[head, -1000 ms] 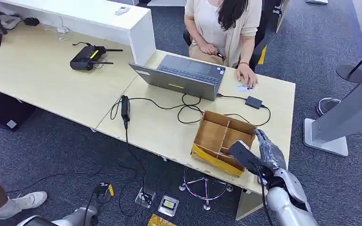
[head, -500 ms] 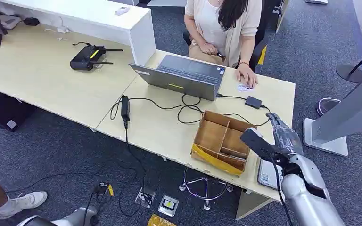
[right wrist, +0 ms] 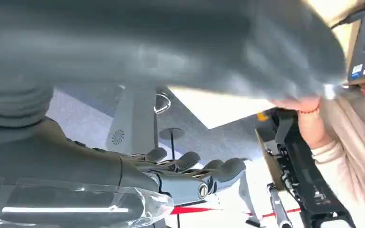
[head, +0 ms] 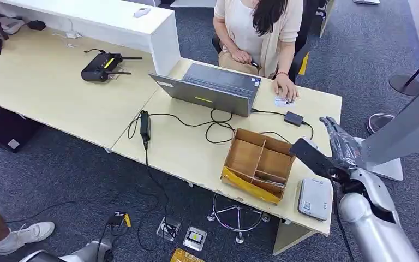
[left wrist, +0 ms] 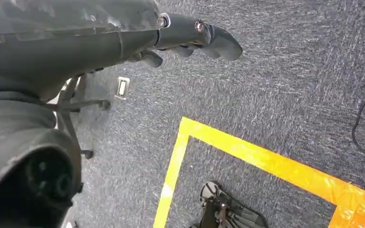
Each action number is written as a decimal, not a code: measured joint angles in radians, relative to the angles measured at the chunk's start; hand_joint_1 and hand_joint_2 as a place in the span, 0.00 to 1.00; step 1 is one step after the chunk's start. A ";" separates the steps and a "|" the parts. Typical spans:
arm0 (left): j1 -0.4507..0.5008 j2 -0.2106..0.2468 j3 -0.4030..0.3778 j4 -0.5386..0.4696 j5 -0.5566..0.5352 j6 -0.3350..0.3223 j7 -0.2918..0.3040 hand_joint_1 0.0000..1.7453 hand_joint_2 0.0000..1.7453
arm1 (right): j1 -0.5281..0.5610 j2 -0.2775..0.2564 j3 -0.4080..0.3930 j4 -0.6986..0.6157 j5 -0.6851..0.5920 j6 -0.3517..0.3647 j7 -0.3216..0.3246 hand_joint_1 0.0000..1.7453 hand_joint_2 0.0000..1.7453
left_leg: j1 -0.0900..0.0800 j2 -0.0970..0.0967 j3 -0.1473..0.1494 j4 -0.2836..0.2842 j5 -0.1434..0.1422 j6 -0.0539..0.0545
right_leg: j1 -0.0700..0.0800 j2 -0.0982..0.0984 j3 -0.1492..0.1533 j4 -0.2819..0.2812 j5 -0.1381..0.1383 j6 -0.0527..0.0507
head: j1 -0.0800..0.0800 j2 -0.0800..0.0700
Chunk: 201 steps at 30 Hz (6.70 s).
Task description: Pass the card to the sensor for recognition and then transmit it.
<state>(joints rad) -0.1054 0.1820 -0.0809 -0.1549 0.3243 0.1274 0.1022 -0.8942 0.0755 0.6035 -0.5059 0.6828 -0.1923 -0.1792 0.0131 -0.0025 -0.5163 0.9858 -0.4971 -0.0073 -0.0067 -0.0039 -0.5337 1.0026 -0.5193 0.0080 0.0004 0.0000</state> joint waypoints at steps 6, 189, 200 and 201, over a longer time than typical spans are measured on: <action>0.001 -0.002 0.000 0.000 0.009 0.001 0.000 0.00 0.00 | 0.114 -0.010 0.002 -0.120 -0.029 -0.002 0.041 0.00 1.00 | 0.001 0.000 0.000 0.000 0.000 0.000 | 0.001 0.001 0.000 0.000 0.000 0.000 | 0.000 0.000; 0.000 -0.010 -0.053 0.000 0.053 0.034 0.022 0.00 0.00 | 0.262 0.136 0.027 -0.022 0.064 -0.084 0.055 1.00 1.00 | 0.001 0.001 0.000 0.000 0.001 -0.001 | 0.001 0.001 0.000 0.000 0.001 -0.002 | 0.000 0.000; 0.000 -0.010 -0.053 0.000 0.053 0.033 0.023 0.00 0.00 | 0.261 0.132 0.027 -0.022 0.058 -0.059 0.051 1.00 1.00 | 0.001 0.001 0.000 0.000 0.001 -0.002 | 0.001 0.001 0.000 0.000 0.001 -0.002 | 0.000 0.000; 0.000 -0.010 -0.053 0.000 0.053 0.033 0.023 0.00 0.00 | 0.261 0.131 0.027 -0.022 0.059 -0.058 0.051 1.00 1.00 | 0.001 0.001 0.000 0.000 0.001 -0.002 | 0.001 0.001 0.000 0.000 0.001 -0.002 | 0.000 0.000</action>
<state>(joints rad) -0.1050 0.1720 -0.1339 -0.1549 0.3773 0.1606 0.1247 -0.6330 0.2064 0.6306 -0.5283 0.7416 -0.2506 -0.1278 0.0141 -0.0018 -0.5161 0.9858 -0.4960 -0.0088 -0.0057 -0.0030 -0.5338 1.0029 -0.5180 0.0061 0.0000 0.0000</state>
